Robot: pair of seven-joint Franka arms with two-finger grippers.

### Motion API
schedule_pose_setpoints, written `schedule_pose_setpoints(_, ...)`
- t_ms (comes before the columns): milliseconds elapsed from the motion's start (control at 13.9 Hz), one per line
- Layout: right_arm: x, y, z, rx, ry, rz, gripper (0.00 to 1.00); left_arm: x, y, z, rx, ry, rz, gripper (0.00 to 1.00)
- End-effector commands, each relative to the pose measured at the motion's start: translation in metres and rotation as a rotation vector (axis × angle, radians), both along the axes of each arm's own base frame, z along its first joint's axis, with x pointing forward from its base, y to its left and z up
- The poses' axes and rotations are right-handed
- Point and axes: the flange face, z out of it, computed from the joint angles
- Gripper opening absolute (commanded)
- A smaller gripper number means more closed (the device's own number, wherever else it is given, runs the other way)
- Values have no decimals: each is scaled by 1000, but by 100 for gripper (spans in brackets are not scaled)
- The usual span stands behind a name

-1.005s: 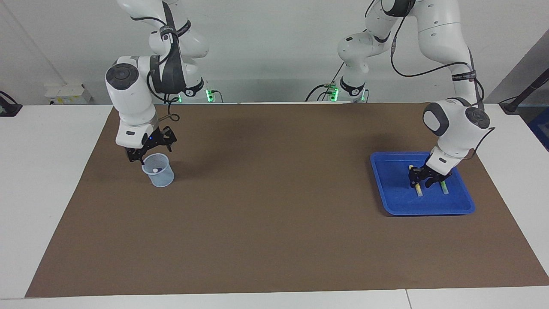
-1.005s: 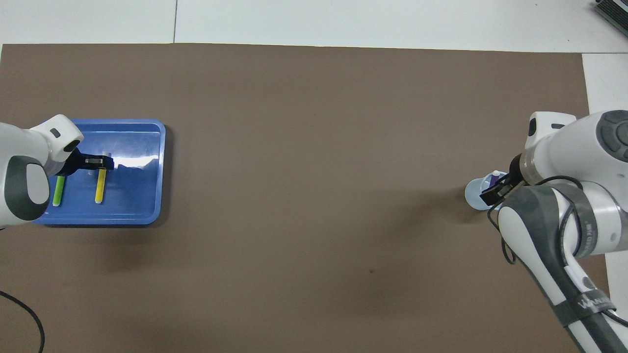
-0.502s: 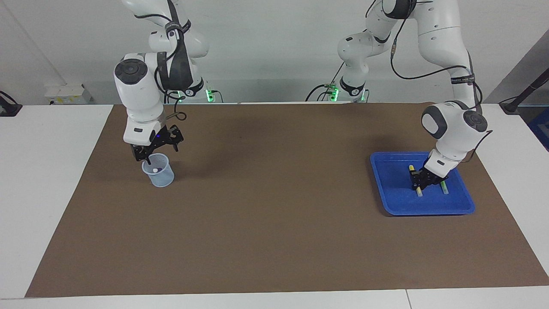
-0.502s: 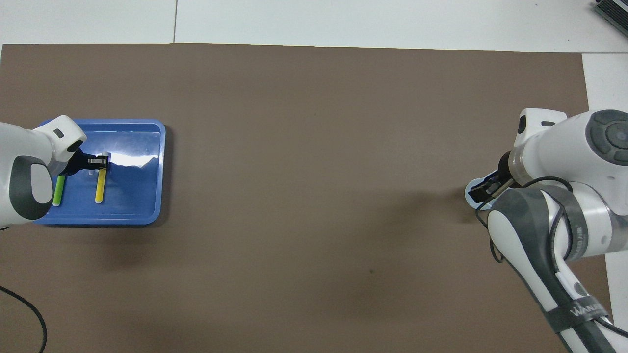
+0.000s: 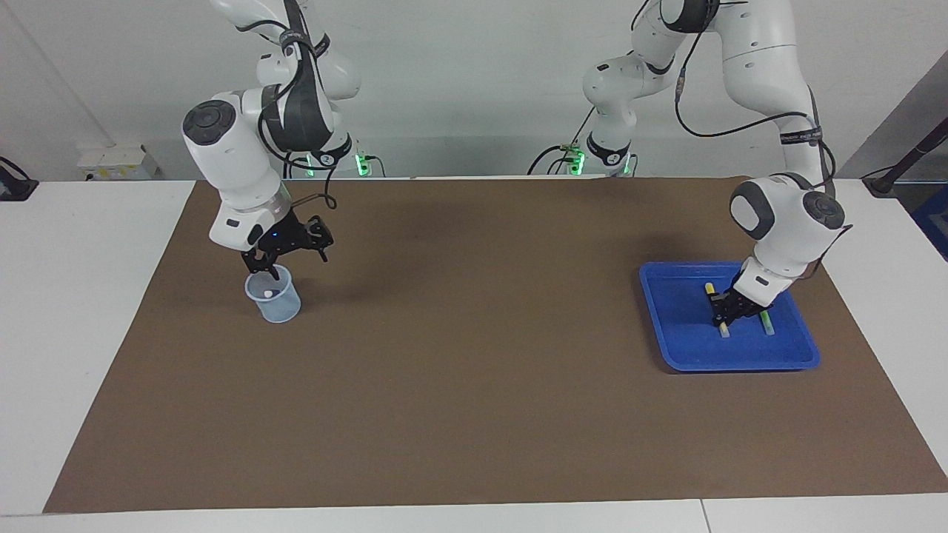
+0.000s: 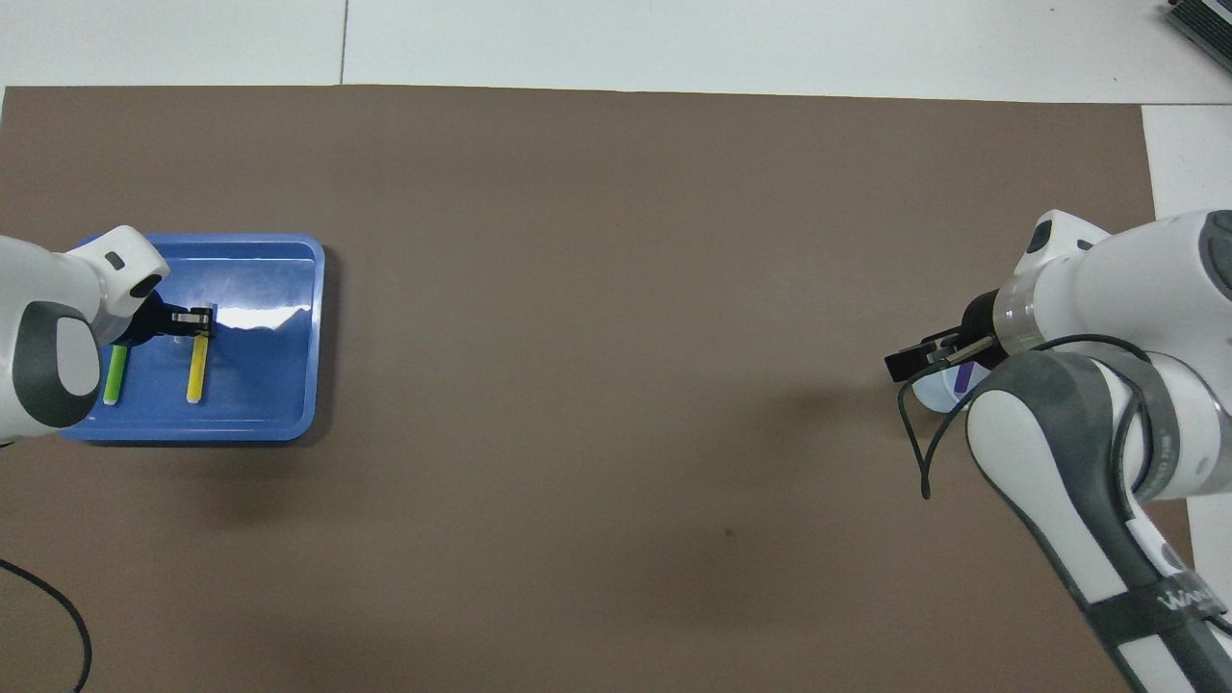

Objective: Transfer and insert pens with both arms
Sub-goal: 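Grasp the yellow pen with the left gripper while the right gripper withdraws, then lift the yellow pen toward the right gripper while it approaches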

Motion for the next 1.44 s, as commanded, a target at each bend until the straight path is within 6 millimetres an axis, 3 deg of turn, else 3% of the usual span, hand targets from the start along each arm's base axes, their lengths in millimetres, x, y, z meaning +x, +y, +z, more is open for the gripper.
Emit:
schedule_pose_setpoints(0,-3,14,6,58,16,-88,100,11,0,13,2,63,39,0)
schedule_pose_setpoints(431,-7,37,9,169,83,-337,100,14,-17,73,6,128,132,0)
schedule_pose_setpoints(574,-7,40,11,209,107,-422,100,8,-31,92,6,146,217,0)
schedule_pose_setpoints(1077,-7,68,20,298,138,-510,100,-21,-83,181,-204,211,751,0)
schedule_pose_setpoints(1220,-8,95,27,320,159,-559,100,-27,-97,201,-267,230,920,0)
schedule_pose_setpoints(1364,-8,108,38,360,181,-633,100,-37,-119,220,-297,248,1053,0)
